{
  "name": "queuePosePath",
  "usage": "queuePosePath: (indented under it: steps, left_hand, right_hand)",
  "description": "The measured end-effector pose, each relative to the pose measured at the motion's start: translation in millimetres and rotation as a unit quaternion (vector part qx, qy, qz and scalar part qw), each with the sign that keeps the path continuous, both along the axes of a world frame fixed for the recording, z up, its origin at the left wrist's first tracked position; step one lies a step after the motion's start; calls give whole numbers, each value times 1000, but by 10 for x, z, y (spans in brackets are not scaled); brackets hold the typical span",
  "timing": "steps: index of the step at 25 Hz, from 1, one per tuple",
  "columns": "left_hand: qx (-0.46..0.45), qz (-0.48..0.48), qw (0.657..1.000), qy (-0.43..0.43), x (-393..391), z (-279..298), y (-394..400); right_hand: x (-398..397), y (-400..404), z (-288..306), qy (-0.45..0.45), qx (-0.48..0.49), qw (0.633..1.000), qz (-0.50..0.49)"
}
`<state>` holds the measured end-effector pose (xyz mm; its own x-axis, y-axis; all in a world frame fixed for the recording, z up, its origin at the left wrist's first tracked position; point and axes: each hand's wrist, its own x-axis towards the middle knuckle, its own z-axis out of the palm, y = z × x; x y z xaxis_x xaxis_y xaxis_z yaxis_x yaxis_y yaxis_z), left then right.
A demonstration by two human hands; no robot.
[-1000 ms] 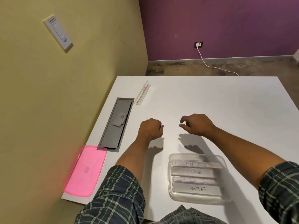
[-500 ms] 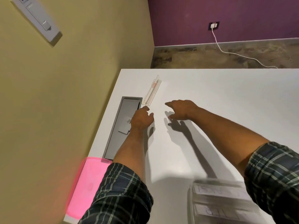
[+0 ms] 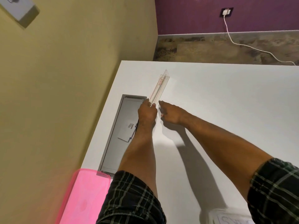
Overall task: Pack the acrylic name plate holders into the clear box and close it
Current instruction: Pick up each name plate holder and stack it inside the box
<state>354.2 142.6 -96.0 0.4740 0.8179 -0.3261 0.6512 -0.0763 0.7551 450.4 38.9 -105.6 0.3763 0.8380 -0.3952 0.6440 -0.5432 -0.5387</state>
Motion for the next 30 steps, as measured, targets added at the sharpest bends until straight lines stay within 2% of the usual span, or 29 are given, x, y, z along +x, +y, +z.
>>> queuePosePath:
  steps: [6, 9, 11, 14, 18, 21, 23, 25, 30]
  left_hand:
    - [-11, 36, 999, -17, 104, -148, 77]
    - [-1, 45, 999, -18, 100, -126, 67]
    - [-18, 54, 998, -31, 83, -58, 20]
    - [-61, 89, 992, -64, 4, 118, -120]
    - [-94, 102, 983, -120, -191, 388, -366]
    - [-170, 57, 976, -126, -312, 607, -597]
    - [-237, -8, 967, -89, -383, 729, -758]
    - [-268, -84, 958, -51, -500, 823, -958]
    - [-335, -246, 909, -14, -783, 1045, -1513]
  right_hand:
    - [-61, 303, -47, 99, 31, 991, -81]
    - [-105, 280, -34, 108, 46, 987, -108]
    - [-115, 168, -11, 70, 41, 994, -78]
    - [-107, -92, 48, -33, 25, 999, 19]
    - [-64, -493, 186, -167, 25, 978, 122]
    - [-64, -913, 323, -223, 11, 969, 104]
    - [-73, -1253, 422, -244, 17, 966, 81]
    - [-112, -1667, 546, -271, 40, 959, 70]
    - [-321, -2726, 849, -338, 75, 938, 27]
